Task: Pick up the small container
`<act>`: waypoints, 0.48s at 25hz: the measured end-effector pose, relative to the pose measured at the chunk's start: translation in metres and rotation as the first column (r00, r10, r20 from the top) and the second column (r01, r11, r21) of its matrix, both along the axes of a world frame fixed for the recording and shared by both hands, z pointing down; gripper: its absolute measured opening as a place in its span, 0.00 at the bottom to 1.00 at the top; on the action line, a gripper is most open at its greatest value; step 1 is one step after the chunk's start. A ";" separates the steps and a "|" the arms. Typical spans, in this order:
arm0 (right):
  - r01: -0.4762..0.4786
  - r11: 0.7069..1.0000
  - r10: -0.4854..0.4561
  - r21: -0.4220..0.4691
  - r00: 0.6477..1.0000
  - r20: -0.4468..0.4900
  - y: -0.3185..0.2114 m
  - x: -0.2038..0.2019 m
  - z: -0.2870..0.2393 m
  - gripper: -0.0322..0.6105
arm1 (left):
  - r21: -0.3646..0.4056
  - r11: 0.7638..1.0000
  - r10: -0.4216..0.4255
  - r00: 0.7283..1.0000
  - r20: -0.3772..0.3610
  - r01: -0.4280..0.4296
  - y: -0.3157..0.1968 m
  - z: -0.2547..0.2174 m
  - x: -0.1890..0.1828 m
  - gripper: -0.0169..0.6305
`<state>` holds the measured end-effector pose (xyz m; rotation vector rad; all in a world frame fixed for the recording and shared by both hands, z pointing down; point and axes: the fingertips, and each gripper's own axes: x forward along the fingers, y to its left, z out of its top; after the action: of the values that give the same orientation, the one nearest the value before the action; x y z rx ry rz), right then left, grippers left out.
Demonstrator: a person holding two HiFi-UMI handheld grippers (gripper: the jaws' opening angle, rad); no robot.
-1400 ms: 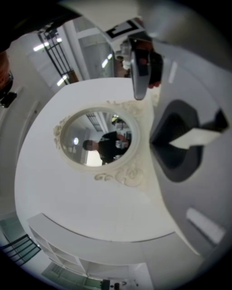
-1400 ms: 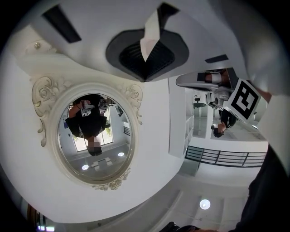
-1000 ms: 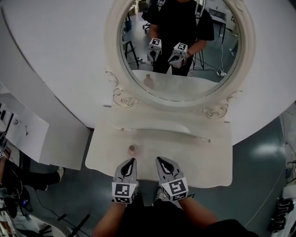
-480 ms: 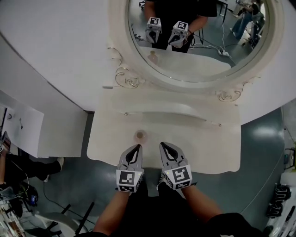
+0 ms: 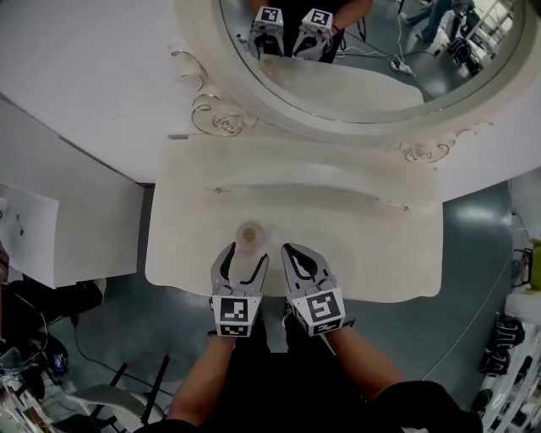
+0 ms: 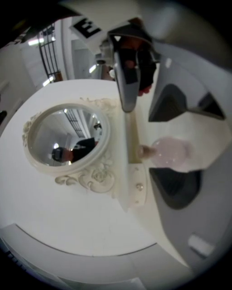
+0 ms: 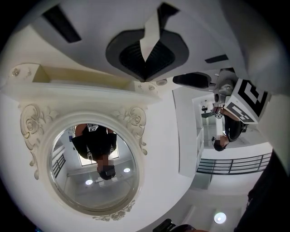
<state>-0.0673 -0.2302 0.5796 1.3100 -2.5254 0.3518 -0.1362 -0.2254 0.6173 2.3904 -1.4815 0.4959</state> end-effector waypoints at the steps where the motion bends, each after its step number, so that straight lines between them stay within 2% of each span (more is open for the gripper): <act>1: -0.003 1.000 0.003 -0.005 1.000 -0.003 -0.001 0.001 0.003 0.04 | -0.012 1.000 0.001 1.000 0.006 -0.001 -0.002 0.006 0.001 0.52; 6: -0.017 1.000 0.016 -0.024 1.000 -0.012 -0.005 0.006 0.014 0.04 | -0.070 0.998 0.015 0.998 0.066 -0.010 -0.017 0.032 0.000 0.64; 12: -0.026 0.998 0.025 -0.055 1.000 -0.012 -0.007 0.011 0.029 0.04 | -0.153 0.988 0.040 0.991 0.124 -0.020 -0.029 0.059 0.001 0.65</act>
<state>-0.0560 -0.2371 0.6084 1.3208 -2.4736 0.4162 -0.1352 -0.2548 0.6762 2.3029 -1.4049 0.7530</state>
